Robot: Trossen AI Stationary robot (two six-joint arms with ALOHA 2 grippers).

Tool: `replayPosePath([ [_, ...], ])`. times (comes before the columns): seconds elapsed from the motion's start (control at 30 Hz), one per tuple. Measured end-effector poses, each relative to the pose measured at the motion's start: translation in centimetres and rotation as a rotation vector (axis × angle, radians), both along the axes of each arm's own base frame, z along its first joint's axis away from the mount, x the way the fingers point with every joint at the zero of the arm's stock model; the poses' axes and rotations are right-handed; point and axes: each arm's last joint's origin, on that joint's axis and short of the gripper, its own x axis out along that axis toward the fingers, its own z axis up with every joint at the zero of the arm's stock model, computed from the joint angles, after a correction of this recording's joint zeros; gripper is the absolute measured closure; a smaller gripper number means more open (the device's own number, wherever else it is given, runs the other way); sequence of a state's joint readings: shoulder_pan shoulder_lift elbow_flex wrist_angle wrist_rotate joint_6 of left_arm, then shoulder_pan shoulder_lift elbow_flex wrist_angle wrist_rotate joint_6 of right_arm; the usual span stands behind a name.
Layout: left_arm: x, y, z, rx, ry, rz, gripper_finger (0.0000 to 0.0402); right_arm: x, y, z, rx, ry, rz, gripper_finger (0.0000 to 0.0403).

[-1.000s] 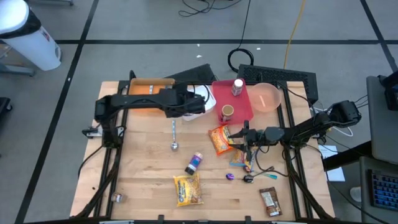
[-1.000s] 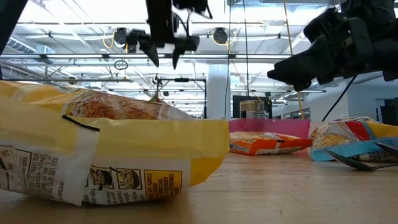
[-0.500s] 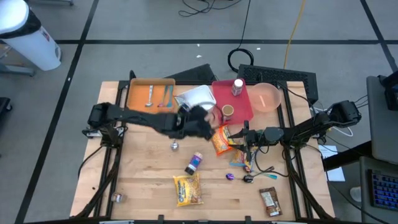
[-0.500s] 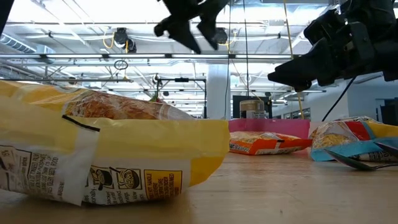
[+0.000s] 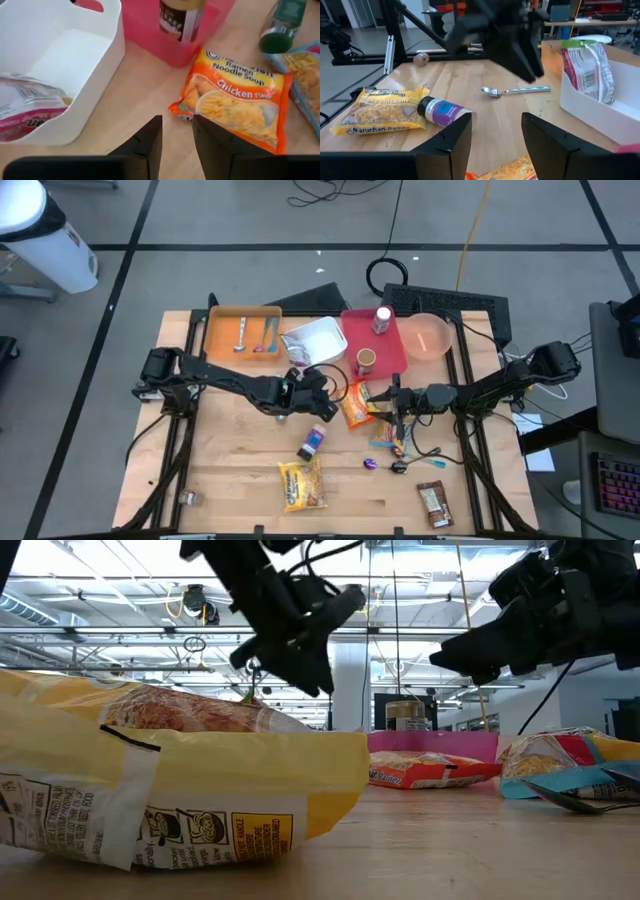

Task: Pick & Place Food Item
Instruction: Adjust the white bin

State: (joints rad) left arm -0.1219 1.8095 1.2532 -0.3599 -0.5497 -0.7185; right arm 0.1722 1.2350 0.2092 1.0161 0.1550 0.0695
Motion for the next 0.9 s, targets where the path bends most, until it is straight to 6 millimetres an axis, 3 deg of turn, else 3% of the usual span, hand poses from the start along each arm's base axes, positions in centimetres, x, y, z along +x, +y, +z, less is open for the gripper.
replayPosePath([
  [0.37,-2.6,0.8,-3.9,0.048,0.114,0.106,0.0291,0.0,0.0,1.4,-0.041,-0.139,-0.001,0.0239],
  [0.63,-4.1,4.2,-6.2,0.094,0.196,0.23,0.0291,0.1,-0.6,1.4,-0.053,-0.146,-0.033,0.0239],
  [0.9,-4.7,6.9,-6.4,0.169,0.251,0.285,0.0291,0.1,-0.7,1.1,-0.054,-0.109,-0.048,0.0239],
])
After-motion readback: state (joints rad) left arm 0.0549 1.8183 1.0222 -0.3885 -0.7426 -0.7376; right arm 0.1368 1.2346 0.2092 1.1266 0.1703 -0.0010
